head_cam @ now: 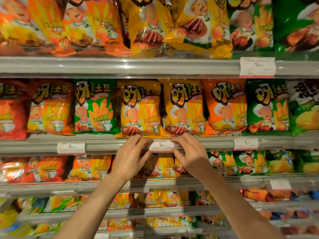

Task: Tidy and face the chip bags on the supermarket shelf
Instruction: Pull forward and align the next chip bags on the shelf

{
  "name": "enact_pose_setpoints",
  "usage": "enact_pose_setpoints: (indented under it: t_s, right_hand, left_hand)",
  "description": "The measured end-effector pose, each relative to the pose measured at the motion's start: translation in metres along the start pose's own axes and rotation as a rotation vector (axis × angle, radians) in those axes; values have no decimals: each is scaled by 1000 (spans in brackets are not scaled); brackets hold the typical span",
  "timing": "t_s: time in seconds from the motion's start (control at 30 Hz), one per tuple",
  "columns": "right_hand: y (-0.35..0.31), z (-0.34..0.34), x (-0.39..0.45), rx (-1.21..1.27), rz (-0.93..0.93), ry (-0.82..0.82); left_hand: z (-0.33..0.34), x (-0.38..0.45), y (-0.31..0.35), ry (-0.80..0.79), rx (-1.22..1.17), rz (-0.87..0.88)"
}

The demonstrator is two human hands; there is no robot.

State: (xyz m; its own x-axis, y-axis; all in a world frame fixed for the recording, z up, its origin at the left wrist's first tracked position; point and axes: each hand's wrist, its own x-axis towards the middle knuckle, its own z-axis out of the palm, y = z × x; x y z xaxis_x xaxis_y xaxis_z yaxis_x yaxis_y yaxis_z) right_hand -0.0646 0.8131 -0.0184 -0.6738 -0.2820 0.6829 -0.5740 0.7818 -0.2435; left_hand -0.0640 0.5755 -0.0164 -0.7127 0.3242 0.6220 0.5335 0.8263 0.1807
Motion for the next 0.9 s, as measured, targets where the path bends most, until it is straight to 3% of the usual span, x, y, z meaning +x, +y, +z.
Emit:
enact_pose_setpoints:
  t_s: [0.2,0.4,0.7,0.9]
  right_hand:
    - [-3,2,0,-6,-26,49]
    - [-24,-24,34,346,212,34]
    - [-58,-18,139,366,380,-272]
    - [-53,-6,171,519,478,-273]
  left_hand:
    - [2,0,0,47,-56,-33]
    - [4,0,-2,46,-97,-55]
    - [2,0,-1,40,-115,-73]
    - [2,1,-1,39,-127,-79]
